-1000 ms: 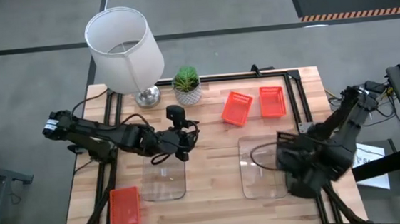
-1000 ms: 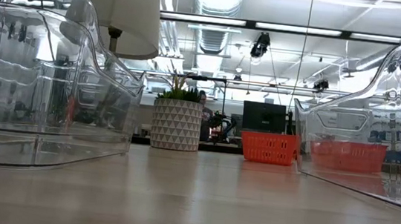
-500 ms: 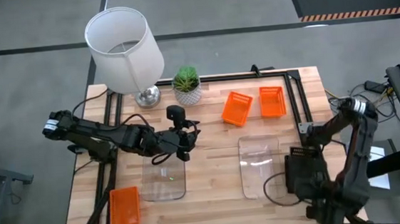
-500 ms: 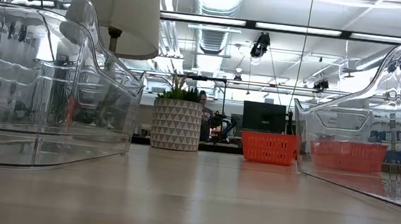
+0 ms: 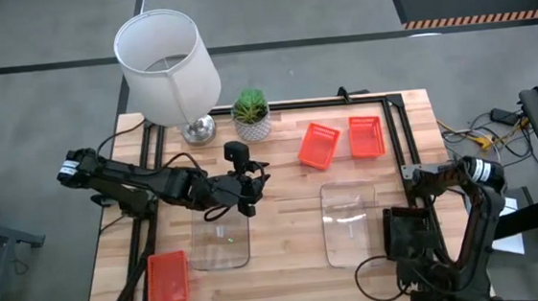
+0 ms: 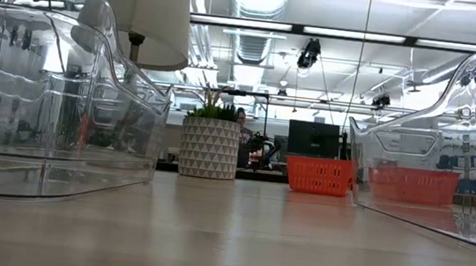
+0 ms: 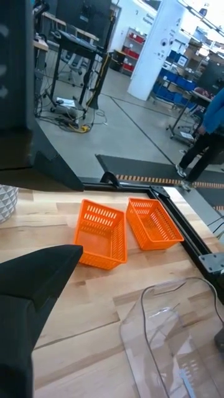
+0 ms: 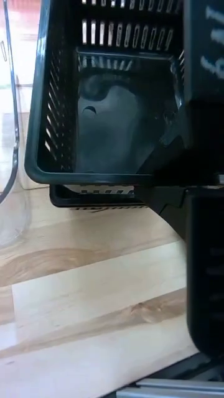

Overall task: Stack baskets by color
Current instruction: Stack the left black bin on the right stacked black bins

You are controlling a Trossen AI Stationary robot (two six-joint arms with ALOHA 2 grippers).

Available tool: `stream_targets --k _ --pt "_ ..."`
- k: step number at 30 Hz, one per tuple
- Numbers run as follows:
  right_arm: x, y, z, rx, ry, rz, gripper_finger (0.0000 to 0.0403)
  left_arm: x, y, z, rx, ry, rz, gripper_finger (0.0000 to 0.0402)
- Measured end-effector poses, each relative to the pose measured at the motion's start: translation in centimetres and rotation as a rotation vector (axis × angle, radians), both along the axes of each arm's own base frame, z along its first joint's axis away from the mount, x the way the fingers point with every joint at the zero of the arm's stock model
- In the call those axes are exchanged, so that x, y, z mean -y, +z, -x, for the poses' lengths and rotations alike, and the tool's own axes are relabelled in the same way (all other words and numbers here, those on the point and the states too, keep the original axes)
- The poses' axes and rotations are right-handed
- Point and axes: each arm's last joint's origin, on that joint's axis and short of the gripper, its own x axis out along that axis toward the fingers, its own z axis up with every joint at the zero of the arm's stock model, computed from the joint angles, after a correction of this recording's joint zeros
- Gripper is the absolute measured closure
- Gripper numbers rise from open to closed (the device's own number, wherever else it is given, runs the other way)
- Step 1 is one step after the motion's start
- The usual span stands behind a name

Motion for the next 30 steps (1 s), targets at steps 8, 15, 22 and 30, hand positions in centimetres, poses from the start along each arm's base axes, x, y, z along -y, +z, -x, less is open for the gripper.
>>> stream_targets --k 8,15,22,30 --pt "-0.2 -0.8 -0.1 0.021 0.009 0.017 0.0394 0.0 -0.1 0.0 -0.002 0.000 -0.001 0.0269" --pt "0.2 -1.5 0.0 0.014 0.003 0.045 0.0394 0.0 -0.3 0.0 -0.010 -0.001 -0.003 0.0269" --pt "0.2 -1.6 0.0 0.023 -0.018 0.039 0.0371 0.0 -0.4 0.0 -0.011 0.000 -0.003 0.0269" --pt "0.2 -1.5 0.0 0.026 -0.024 0.027 0.0332 0.0 -0.4 0.0 -0.012 -0.001 -0.004 0.0269"
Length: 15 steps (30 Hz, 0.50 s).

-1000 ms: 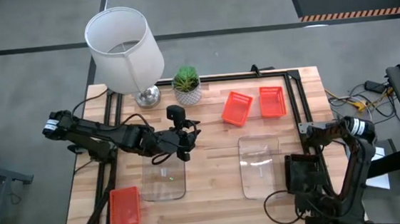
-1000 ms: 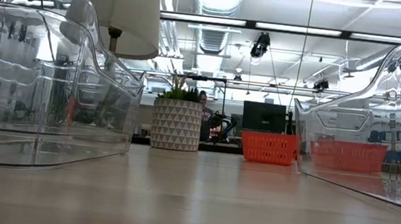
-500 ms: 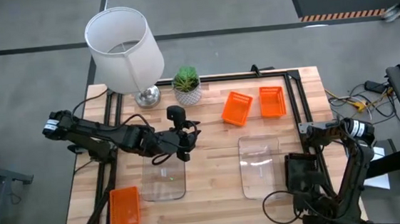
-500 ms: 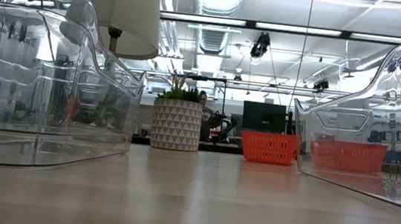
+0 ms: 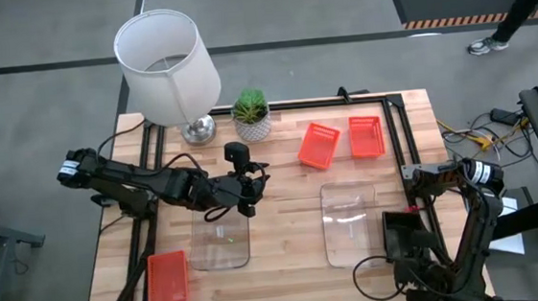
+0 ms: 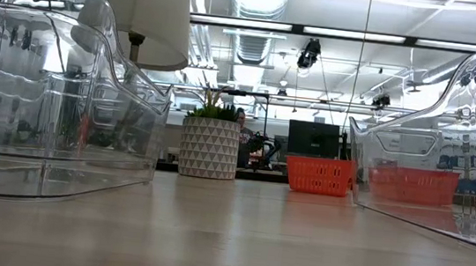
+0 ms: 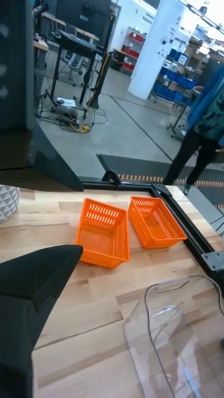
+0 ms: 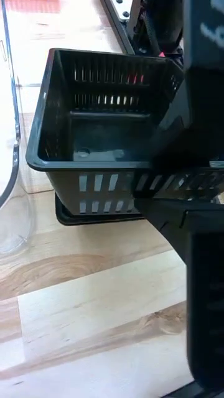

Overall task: Stack baskets by color
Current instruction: Stack the left black bin on the right stacked black bins

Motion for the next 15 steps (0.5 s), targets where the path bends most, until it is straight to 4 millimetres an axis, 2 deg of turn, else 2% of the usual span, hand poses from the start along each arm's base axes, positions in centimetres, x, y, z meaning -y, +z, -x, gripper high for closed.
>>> stream_targets --k 8,15 --pt "-0.1 0.7 0.0 -0.039 -0.073 -0.052 0.0317 0.0 0.0 0.0 0.000 0.000 0.000 0.0269" --pt "-0.5 2.4 -0.4 -0.025 -0.086 -0.119 0.0321 0.0 0.0 0.0 0.000 0.000 0.000 0.0269"
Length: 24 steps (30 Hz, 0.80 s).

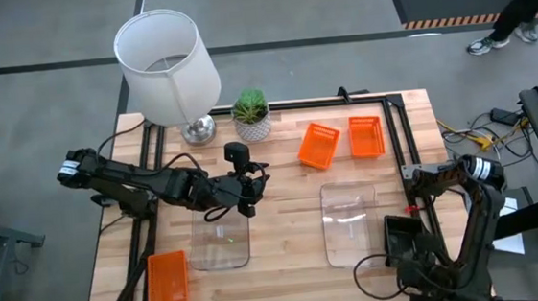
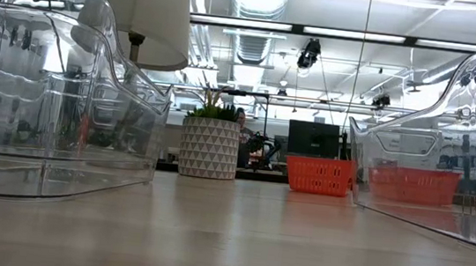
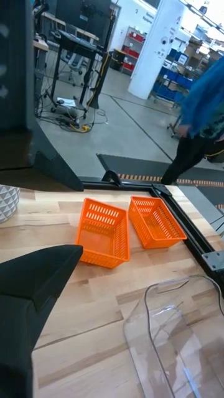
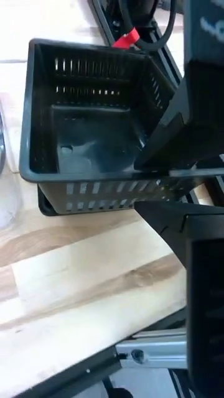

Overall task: Stack baskets by color
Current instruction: Stack the left black bin on the right stacked black bins

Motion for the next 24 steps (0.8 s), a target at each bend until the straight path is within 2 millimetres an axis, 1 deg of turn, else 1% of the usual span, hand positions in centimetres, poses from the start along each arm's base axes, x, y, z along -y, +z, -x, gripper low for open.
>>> stream_targets --k 4,9,11,17,24 --pt "0.3 0.1 -0.3 0.001 -0.018 0.010 0.0337 0.0 0.0 0.0 0.000 0.000 0.000 0.0269" --pt "0.2 -0.4 -0.6 0.033 -0.007 0.027 0.0386 0.0 0.0 0.0 0.000 0.000 0.000 0.0269" --pt "0.1 -0.7 -0.7 0.042 -0.005 0.038 0.0390 0.0 0.0 0.0 -0.001 0.000 0.000 0.0269" --pt "0.0 -1.7 -0.9 0.034 -0.028 0.082 0.0383 0.0 -0.3 0.0 -0.007 0.000 -0.002 0.0269" --pt "0.1 -1.8 -0.9 0.046 -0.084 0.086 0.0333 0.0 -0.5 0.0 -0.014 0.001 -0.002 0.0269"
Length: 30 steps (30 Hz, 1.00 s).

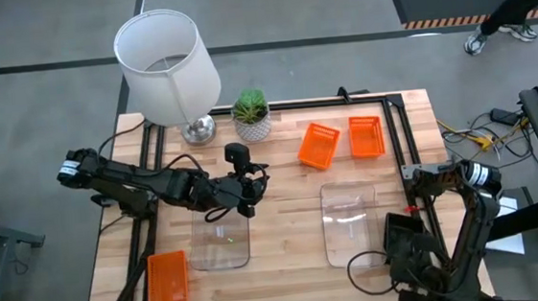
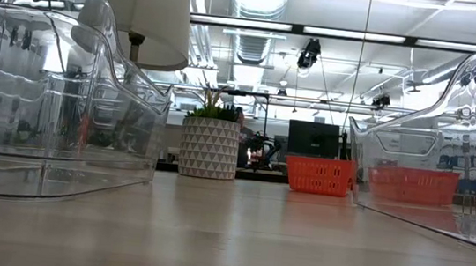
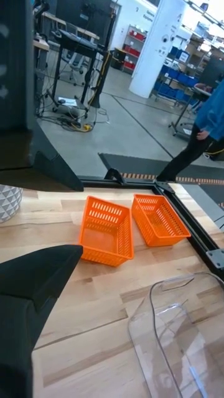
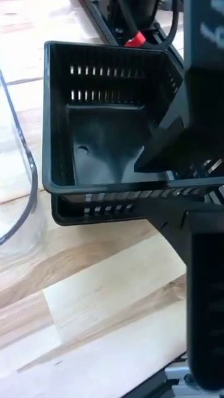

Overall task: Stack baskets by color
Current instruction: Stack the left black bin on the right stacked black bins

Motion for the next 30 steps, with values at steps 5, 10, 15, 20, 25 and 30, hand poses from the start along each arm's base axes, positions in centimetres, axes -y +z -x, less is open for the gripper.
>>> stream_targets --k 5,10,15,20,25,30 --pt "0.2 0.6 0.0 0.012 -0.008 -0.026 0.0303 0.0 0.0 0.0 0.001 0.000 0.000 0.0269" --pt "0.4 2.0 -0.1 0.030 -0.002 -0.080 0.0301 0.0 0.0 0.0 0.001 0.000 0.000 0.0269" --pt "0.8 2.7 -0.1 0.075 0.008 -0.082 0.0341 0.0 0.0 0.0 0.003 0.001 0.003 0.0269" --pt "1.0 2.1 -0.2 0.074 0.026 -0.060 0.0390 0.0 0.0 0.0 0.003 0.002 0.003 0.0269" --pt "1.4 0.8 -0.2 0.070 0.014 -0.043 0.0394 0.0 0.0 0.0 0.003 0.002 0.003 0.0269" --pt "1.4 -0.7 -0.4 0.073 0.029 -0.066 0.0394 0.0 0.0 0.0 0.003 0.001 0.003 0.0269"
